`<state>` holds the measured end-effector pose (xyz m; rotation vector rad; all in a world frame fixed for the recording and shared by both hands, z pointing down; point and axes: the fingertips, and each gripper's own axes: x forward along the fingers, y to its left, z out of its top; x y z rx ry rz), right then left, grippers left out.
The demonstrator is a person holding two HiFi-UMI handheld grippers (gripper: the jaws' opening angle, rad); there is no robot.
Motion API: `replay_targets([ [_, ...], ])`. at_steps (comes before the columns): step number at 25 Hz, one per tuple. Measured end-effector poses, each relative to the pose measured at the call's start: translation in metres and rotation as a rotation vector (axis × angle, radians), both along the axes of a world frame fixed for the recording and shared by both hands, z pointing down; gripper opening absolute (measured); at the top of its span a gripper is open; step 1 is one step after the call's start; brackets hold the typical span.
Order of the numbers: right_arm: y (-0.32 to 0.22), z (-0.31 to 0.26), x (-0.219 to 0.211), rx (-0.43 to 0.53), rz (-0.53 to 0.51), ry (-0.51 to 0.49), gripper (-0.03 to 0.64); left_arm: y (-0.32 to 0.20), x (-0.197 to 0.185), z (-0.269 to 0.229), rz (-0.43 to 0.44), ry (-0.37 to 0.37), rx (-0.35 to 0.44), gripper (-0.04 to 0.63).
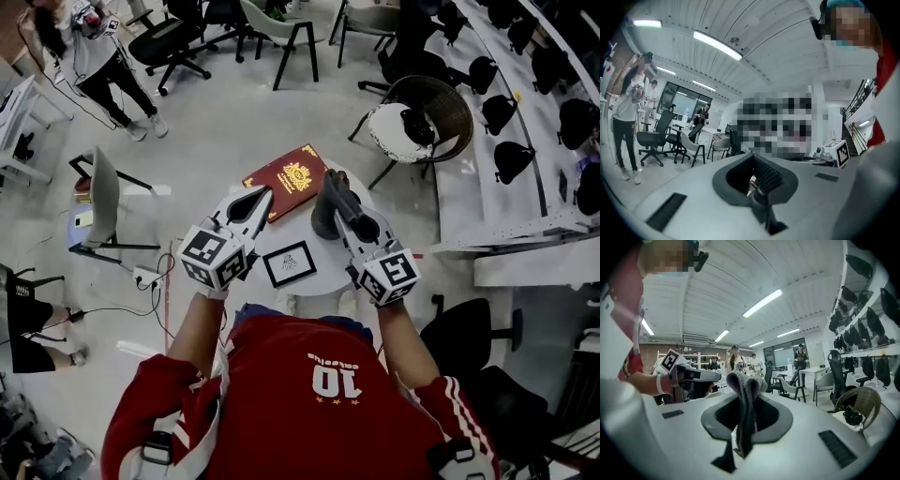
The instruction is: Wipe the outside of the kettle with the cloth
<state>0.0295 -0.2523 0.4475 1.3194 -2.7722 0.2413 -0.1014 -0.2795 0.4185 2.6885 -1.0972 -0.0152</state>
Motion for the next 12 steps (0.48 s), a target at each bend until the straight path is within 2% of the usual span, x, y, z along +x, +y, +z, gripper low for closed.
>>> replay_targets([
  [6, -0.020, -0.003, 0.052, 0.012, 0.007, -0.023, 0.058, -0.002, 0.021, -0.005, -0.060, -0.026, 0.006, 0.008],
  [12, -0.042, 0.011, 0.108, 0.009, -0.031, 0.006, 0.058, 0.005, 0.052, -0.009, -0.141, -0.034, 0.004, 0.008],
])
